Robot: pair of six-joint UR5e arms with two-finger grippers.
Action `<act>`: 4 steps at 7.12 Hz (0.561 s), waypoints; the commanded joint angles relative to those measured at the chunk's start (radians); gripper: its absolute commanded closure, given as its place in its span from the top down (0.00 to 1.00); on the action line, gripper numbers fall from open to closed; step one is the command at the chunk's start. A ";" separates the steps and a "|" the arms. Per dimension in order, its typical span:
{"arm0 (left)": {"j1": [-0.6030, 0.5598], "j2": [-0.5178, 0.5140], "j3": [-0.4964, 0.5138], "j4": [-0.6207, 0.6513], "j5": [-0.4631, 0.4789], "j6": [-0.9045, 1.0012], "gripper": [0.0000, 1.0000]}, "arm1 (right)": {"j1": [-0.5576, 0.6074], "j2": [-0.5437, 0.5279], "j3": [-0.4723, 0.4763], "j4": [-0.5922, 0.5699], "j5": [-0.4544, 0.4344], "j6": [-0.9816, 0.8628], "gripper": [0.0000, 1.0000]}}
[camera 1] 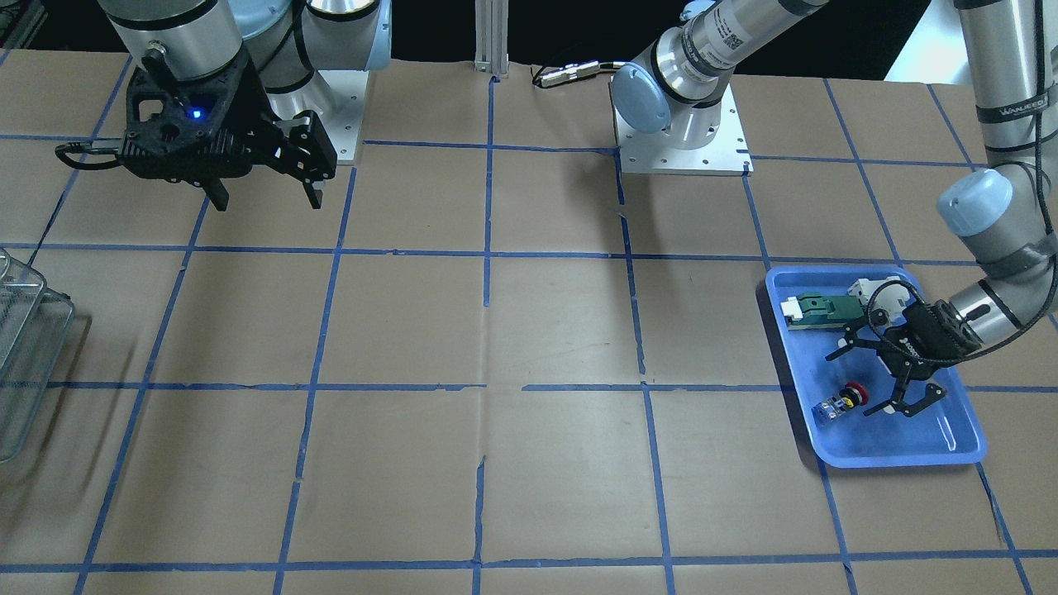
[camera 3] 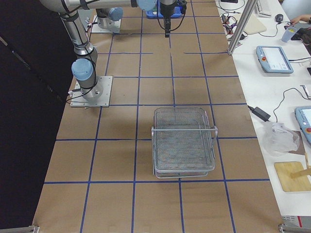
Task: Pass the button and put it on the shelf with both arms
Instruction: 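Lower the left gripper and grasp the red push-button by its cap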
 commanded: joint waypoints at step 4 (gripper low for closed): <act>0.001 -0.035 0.015 0.010 -0.009 -0.001 0.71 | -0.005 0.001 0.005 -0.007 -0.010 -0.055 1.00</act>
